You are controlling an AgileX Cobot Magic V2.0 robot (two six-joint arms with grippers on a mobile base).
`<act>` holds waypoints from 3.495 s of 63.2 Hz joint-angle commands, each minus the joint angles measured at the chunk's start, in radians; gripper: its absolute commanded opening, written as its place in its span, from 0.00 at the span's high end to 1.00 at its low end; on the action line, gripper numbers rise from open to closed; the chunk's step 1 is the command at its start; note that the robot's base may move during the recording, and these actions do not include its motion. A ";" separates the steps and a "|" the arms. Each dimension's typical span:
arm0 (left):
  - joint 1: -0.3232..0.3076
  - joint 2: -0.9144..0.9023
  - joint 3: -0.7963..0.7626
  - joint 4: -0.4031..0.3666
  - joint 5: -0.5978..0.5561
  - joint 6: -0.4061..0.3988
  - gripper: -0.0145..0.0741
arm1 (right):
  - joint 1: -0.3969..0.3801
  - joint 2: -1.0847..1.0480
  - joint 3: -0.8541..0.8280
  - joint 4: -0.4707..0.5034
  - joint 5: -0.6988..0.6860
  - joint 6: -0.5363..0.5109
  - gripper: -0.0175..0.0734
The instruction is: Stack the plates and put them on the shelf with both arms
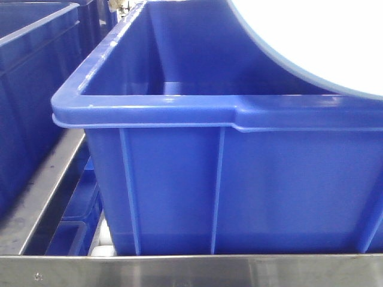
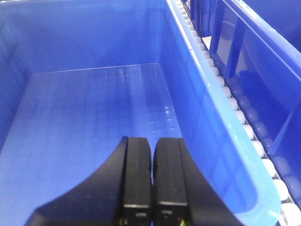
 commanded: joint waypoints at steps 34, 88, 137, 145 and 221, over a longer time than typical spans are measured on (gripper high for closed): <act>-0.008 0.008 -0.031 -0.017 -0.088 -0.005 0.74 | -0.002 0.254 -0.353 0.011 0.035 -0.001 0.75; -0.008 0.008 -0.031 -0.017 -0.088 -0.005 0.74 | -0.002 0.922 -0.524 0.011 0.109 -0.114 0.74; -0.008 0.008 -0.031 -0.017 -0.088 -0.005 0.74 | -0.003 0.842 -0.611 0.011 0.170 -0.115 0.38; -0.008 0.008 -0.031 -0.017 -0.088 -0.005 0.74 | -0.003 0.753 -0.608 0.011 0.171 -0.115 0.57; -0.008 0.008 -0.031 -0.017 -0.088 -0.005 0.74 | -0.003 -0.500 0.201 -0.085 -0.125 -0.114 0.75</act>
